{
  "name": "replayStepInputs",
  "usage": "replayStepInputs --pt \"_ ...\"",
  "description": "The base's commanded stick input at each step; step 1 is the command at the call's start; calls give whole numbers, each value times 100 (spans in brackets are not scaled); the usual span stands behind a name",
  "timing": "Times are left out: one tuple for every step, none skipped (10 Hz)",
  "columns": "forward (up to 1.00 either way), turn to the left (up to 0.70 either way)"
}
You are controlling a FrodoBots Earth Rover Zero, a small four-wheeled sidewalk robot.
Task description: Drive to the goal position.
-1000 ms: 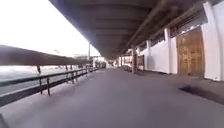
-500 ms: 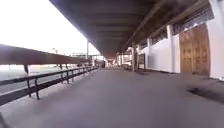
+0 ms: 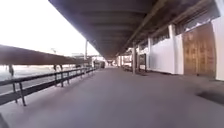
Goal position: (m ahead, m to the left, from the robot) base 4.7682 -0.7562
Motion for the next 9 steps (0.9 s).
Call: replayStepInputs --pt "70 0" --pt "70 0" --pt "70 0" --pt "70 0" --pt "70 0" --pt "70 0" --pt "70 0" --pt "70 0" --pt "70 0"
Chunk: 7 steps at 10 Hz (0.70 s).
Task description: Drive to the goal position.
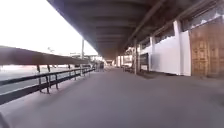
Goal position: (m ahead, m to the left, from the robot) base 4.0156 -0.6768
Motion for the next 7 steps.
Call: replayStepInputs --pt "70 0" --pt "70 0" --pt "70 0" --pt "70 0" --pt "70 0" --pt "70 0" --pt "70 0"
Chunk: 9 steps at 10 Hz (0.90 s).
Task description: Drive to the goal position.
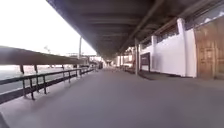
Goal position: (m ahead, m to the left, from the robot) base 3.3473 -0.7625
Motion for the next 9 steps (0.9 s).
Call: replayStepInputs --pt "70 0" --pt "70 0" --pt "70 0" --pt "70 0" --pt "70 0" --pt "70 0" --pt "70 0" --pt "70 0" --pt "70 0"
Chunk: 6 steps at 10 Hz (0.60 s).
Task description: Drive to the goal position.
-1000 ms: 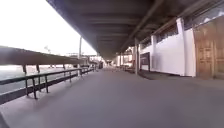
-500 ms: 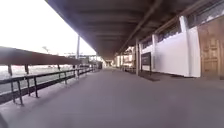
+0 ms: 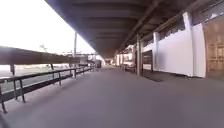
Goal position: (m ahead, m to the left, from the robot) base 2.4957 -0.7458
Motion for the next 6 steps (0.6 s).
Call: replayStepInputs --pt "70 0" --pt "70 0" --pt "70 0" --pt "70 0" --pt "70 0" --pt "70 0"
